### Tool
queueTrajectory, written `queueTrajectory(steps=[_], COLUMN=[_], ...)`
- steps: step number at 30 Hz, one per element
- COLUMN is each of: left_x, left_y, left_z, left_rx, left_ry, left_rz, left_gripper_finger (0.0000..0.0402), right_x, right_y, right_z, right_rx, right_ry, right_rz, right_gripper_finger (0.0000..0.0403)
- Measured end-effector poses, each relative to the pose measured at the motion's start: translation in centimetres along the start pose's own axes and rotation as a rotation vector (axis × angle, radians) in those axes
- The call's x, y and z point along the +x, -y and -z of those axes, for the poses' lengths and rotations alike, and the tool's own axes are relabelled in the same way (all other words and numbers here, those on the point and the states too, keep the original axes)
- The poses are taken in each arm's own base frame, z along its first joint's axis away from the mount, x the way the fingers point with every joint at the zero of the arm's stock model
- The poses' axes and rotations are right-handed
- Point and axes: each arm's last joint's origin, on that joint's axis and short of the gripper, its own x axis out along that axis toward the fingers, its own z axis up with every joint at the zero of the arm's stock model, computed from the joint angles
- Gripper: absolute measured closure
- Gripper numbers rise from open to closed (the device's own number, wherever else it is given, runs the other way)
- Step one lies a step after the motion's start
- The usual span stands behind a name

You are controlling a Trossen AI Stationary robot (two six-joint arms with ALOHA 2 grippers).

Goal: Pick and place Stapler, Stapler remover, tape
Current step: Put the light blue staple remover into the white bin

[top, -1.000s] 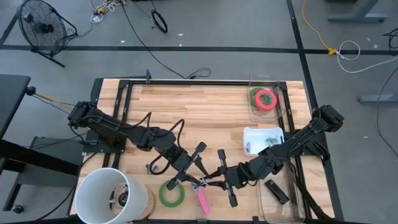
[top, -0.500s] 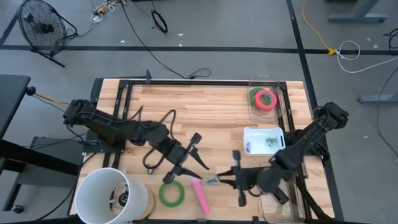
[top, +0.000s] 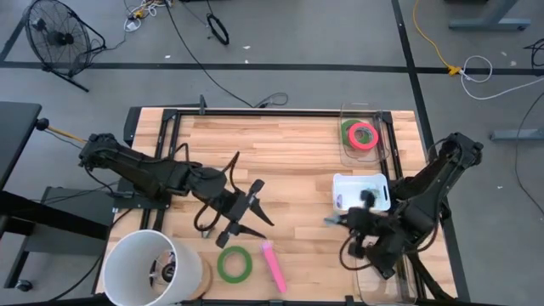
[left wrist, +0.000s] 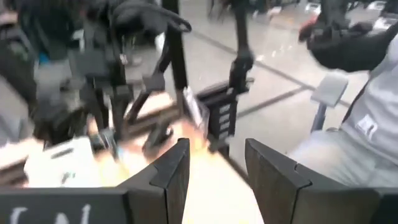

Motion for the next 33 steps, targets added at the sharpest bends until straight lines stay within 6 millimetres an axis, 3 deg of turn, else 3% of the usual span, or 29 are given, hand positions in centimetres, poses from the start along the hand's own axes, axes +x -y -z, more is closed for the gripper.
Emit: queueTrajectory(steps=[9,19,23,29,33], left_x=[-0.4,-0.9,-0.9,-0.9,-0.9], left_y=[0.2,1.1,1.2,1.4,1.4], left_z=[2.8,4.2,4.2,4.2,4.2], left_rx=[-0.194,-0.330,-0.332,-0.326,-0.325], left_ry=[-0.289,-0.457,-0.460,-0.461,-0.462], left_rz=[-0.037,-0.048,-0.045,-0.043,-0.042], left_gripper_finger=[0.0243,0.0243,0.0243,0.0243,0.0244], right_x=[-1.0,-1.0,0.1,1.9,2.6], right_y=[3.6,4.0,5.0,7.7,9.2], right_z=[2.0,1.9,2.0,4.0,5.2], right_rx=[0.126,0.133,0.135,0.173,0.234], right_ry=[-0.214,-0.243,-0.252,-0.332,-0.322], right_rz=[0.305,0.313,0.364,0.463,0.441], right_gripper_finger=[0.0377,0.0377,0.0377,0.0377,0.0377])
